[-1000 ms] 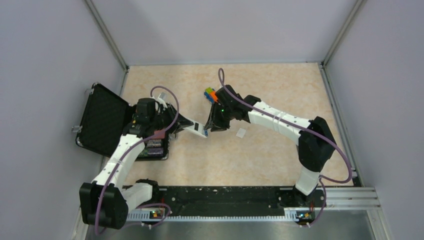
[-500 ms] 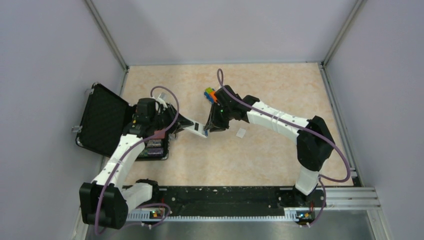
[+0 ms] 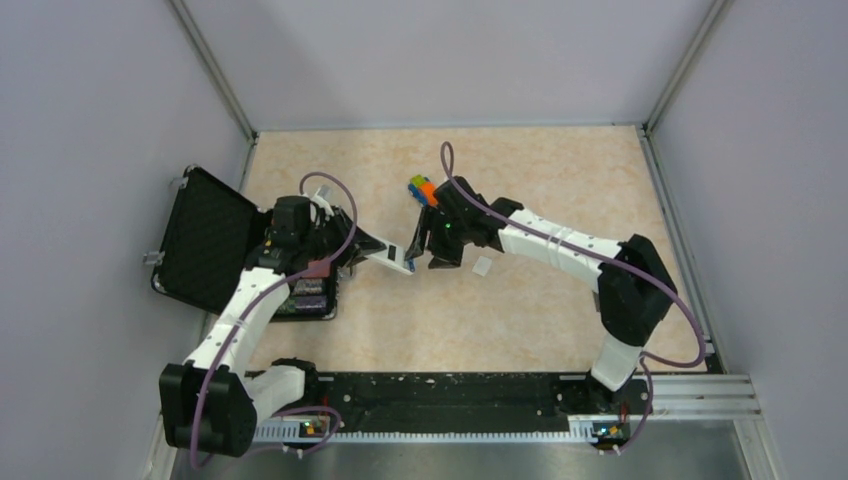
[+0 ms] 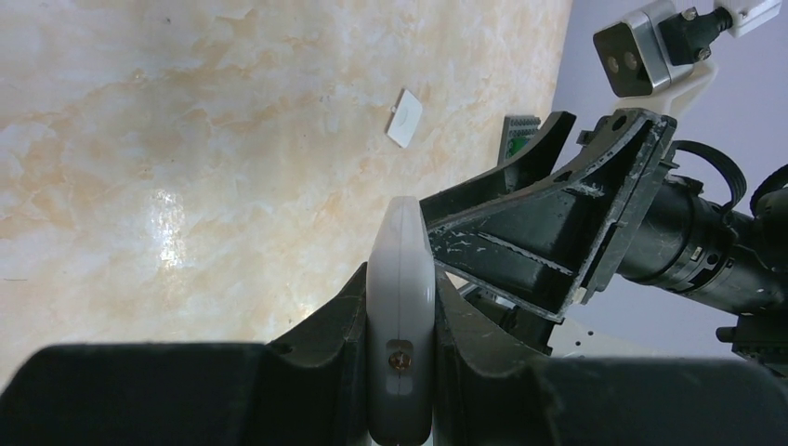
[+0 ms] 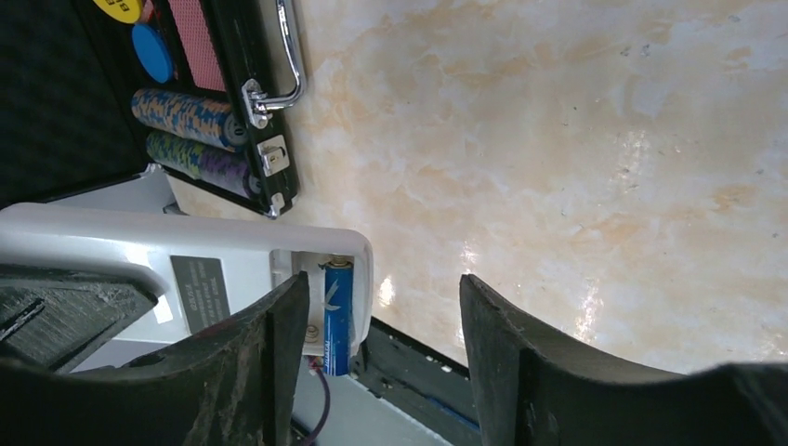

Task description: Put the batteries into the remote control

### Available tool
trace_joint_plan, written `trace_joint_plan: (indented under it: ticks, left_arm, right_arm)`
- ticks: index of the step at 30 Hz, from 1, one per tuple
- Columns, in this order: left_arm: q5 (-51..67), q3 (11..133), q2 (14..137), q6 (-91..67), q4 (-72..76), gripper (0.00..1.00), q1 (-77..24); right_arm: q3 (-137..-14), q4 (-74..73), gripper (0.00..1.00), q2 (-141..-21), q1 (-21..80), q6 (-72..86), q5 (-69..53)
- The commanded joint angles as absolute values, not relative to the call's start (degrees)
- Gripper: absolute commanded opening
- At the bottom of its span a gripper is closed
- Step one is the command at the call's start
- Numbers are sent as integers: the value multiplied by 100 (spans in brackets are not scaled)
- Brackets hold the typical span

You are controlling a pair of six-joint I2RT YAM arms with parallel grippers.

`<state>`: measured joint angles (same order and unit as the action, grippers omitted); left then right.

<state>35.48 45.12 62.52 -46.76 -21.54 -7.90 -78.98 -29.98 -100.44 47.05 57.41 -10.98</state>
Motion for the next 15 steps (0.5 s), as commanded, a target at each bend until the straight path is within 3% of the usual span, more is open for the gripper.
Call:
trace_joint_plan:
  ticks: [1,7,12,13,15]
  left_arm:
    - [3634,4743,6297,-4587,-2115,0,-809]
    - [3799,4835,6382,-4414,-2228,0,-809]
    - [4302,5101,6530,-3890,-2453,0,-808]
    - [4470,5165,6567,-3790,-2494,0,-809]
    - [4839,5238,6662,-3669,-2498,0,-809]
  right_arm:
    - [-7707,-2332,63,-9318,4605,5916,-1264]
    - [-7448,-1945,73,-8807,4363,5738,-1652]
    - [-7619,-2171,77,-8592,4341,4256,-2011]
    - [-7676,-2332,95,-8544,4338,3839,-1983]
    - [-7728,-2591,99,-8408,4335,3005,-1926]
